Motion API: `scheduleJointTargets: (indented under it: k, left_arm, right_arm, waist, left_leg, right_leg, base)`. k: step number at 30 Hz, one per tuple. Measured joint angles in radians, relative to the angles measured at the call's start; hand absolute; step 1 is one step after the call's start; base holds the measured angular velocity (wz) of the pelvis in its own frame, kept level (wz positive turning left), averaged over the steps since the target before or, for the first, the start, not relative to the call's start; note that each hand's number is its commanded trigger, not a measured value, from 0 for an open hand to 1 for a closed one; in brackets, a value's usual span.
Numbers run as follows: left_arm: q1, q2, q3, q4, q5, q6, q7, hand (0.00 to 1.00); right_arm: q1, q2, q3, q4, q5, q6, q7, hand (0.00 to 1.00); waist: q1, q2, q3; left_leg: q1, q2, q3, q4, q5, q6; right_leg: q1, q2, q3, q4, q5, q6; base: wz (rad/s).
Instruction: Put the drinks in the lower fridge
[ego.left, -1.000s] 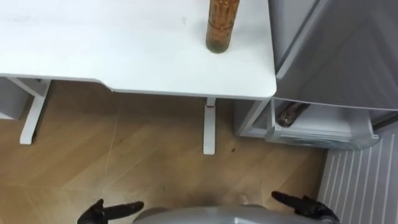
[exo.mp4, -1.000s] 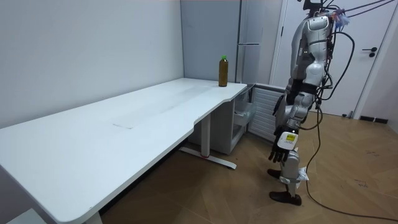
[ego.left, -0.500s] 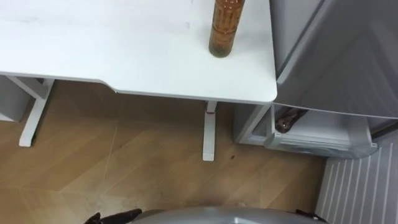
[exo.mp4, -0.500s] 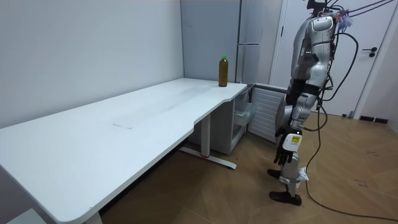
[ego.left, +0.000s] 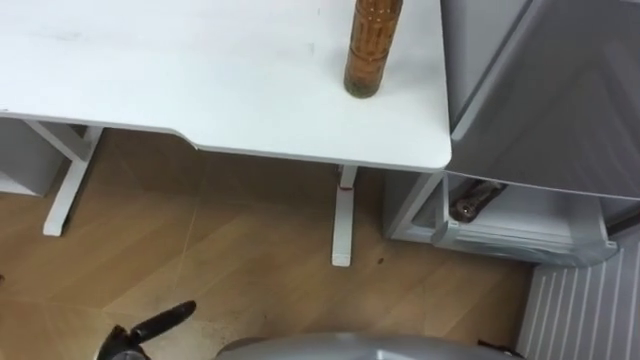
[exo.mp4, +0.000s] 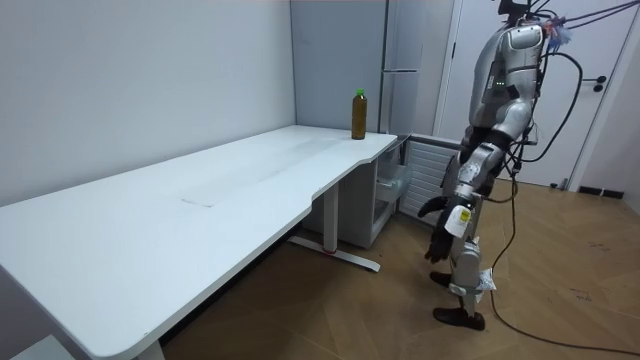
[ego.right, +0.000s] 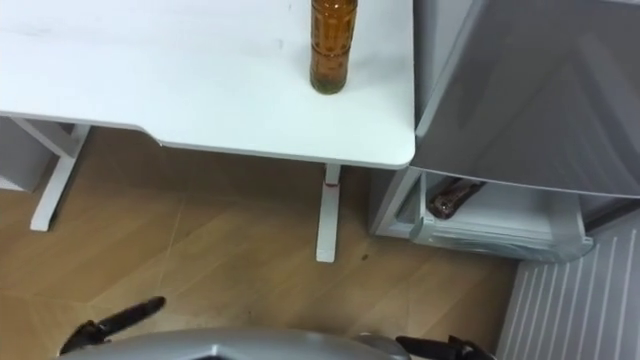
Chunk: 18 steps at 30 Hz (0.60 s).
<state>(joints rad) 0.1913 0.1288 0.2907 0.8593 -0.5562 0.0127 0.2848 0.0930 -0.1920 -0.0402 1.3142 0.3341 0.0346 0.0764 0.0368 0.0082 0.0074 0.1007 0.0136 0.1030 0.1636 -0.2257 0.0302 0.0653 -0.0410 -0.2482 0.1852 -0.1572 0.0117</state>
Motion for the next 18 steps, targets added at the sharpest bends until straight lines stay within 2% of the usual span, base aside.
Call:
scheduleJointTargets:
  k: [2,4,6,9,11,13,15,16,18]
  left_arm:
    - [0.001,-0.005,0.025,-0.112,0.002,-0.033,0.08,0.0]
    - [0.003,-0.004,0.025,-0.173,0.005,-0.067,0.136,0.0]
    - [0.005,-0.004,0.024,-0.237,0.027,-0.08,0.19,0.0]
    - [0.006,-0.004,0.025,-0.35,0.123,-0.106,0.286,0.0]
    - [0.006,-0.004,0.029,-0.435,0.228,-0.146,0.352,0.0]
    - [0.006,-0.003,0.027,-0.488,0.284,-0.172,0.39,0.0]
    - [0.006,-0.002,0.018,-0.553,0.322,-0.176,0.425,0.0]
    - [0.006,-0.002,0.015,-0.603,0.345,-0.176,0.44,0.0]
    - [0.005,-0.001,0.011,-0.664,0.391,-0.184,0.458,0.0]
  right_arm:
    - [0.006,0.002,-0.003,-0.006,-0.009,-0.005,-0.008,0.0]
    - [0.007,0.002,-0.003,-0.006,-0.009,-0.015,-0.011,0.0]
    - [0.012,0.003,-0.002,-0.006,-0.009,-0.022,-0.013,0.0]
    - [0.029,0.01,-0.003,-0.017,-0.031,-0.046,-0.024,0.0]
    - [0.03,0.016,-0.023,-0.029,-0.072,-0.064,-0.027,0.0]
    - [0.028,0.02,-0.023,-0.029,-0.083,-0.073,-0.03,0.0]
    - [0.029,0.021,-0.018,-0.034,-0.083,-0.078,-0.029,0.0]
    - [0.032,0.022,-0.018,-0.036,-0.082,-0.079,-0.029,0.0]
    - [0.033,0.022,-0.018,-0.036,-0.082,-0.081,-0.029,0.0]
  waist:
    - [0.004,-0.002,-0.0001]
    - [0.008,0.0,-0.0006]
    - [0.012,0.001,-0.0011]
    - [0.024,-0.005,-0.0043]
    - [0.025,-0.008,-0.0064]
    - [0.022,-0.006,-0.0074]
    - [0.022,0.0,-0.0059]
    - [0.021,-0.004,-0.0085]
    - [0.021,-0.004,-0.0088]
  left_leg:
    - [0.002,0.001,0.0,-0.002,0.0,0.0]
    - [0.003,0.0,0.0,-0.002,0.0,0.0]
    - [0.008,0.0,0.0,-0.001,0.0,0.0]
    - [0.014,0.001,0.0,-0.004,0.0,0.0]
    - [0.014,0.001,0.0,-0.005,0.0,0.0]
    - [0.014,0.0,0.001,-0.006,0.0,0.0]
    - [0.014,0.0,-0.002,-0.005,0.0,0.0]
    - [0.014,0.0,-0.006,-0.005,0.0,0.0]
    - [0.017,-0.001,-0.01,-0.005,0.0,0.0]
  right_leg:
    - [0.0,0.001,0.001,0.0,0.0,0.0]
    - [0.0,0.001,0.001,-0.002,0.0,0.0]
    - [0.003,0.001,0.0,-0.002,0.0,0.0]
    - [0.006,0.001,-0.001,-0.001,0.0,0.0]
    - [0.005,0.002,0.0,-0.001,0.0,0.0]
    - [0.005,0.001,-0.001,-0.001,0.0,0.0]
    - [0.007,0.001,0.0,-0.002,0.0,0.0]
    - [0.009,0.001,-0.002,-0.003,0.0,0.0]
    - [0.015,0.002,-0.003,-0.004,0.0,0.0]
  base:
    - [0.0]
    - [0.0]
    - [0.0]
    - [0.0]
    - [0.0]
    - [0.0]
    - [0.02]
    - [0.08]
    - [0.07]
